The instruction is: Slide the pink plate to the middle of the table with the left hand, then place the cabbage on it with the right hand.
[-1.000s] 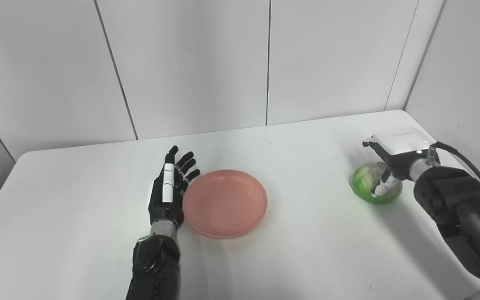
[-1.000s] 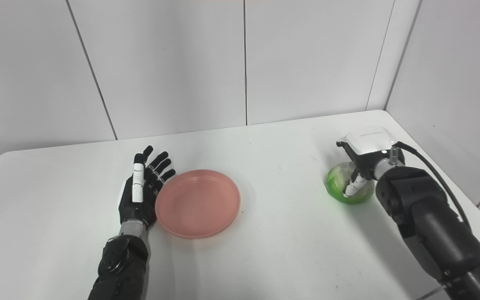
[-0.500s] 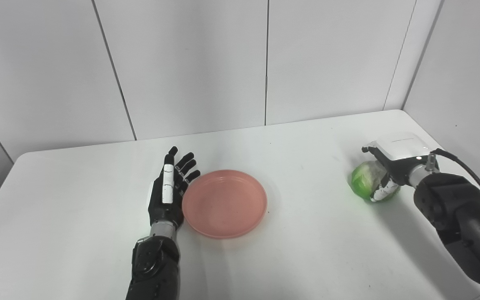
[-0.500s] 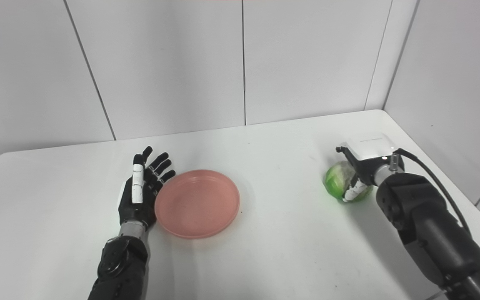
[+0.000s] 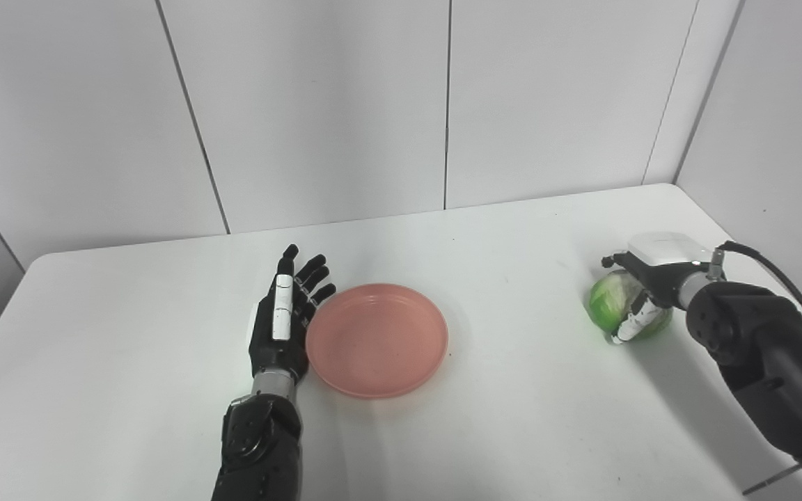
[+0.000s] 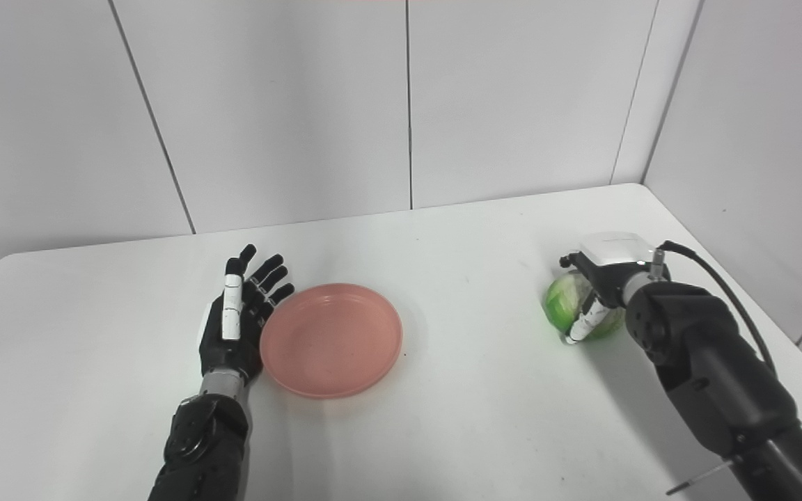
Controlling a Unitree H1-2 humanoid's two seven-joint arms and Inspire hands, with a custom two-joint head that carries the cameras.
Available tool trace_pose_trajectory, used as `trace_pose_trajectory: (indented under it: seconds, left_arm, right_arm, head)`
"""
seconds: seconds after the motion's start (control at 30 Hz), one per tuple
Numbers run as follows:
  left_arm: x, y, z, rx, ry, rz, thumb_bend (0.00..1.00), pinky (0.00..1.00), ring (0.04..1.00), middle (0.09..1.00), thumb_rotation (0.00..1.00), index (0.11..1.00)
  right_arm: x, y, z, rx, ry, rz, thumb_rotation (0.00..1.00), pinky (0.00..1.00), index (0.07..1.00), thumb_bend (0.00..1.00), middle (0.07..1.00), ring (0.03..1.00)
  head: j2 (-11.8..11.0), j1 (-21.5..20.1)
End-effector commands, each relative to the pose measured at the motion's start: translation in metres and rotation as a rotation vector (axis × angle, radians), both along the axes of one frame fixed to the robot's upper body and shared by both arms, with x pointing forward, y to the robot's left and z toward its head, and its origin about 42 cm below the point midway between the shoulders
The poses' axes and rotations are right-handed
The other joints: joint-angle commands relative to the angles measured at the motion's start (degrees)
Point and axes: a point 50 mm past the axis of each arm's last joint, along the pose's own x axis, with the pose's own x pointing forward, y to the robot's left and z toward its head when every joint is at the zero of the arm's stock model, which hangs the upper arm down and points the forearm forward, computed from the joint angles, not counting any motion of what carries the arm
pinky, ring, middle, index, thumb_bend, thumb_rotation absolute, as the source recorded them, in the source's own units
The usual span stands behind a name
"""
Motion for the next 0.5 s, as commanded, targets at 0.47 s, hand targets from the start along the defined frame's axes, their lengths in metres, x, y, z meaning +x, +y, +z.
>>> trace_pose_trajectory:
  seconds: [0.47]
  left_arm:
    - [-0.009,0.001,-0.016,-0.009,0.064,-0.002,0.85,0.76,0.823,0.783,0.77,0.915]
  right_arm:
    - [0.016,-0.011,0.012,-0.047,-0.052,-0.031,0.23,0.55,0.803,1.0,0.89,0.792]
  head:
    - [0.3,0.2]
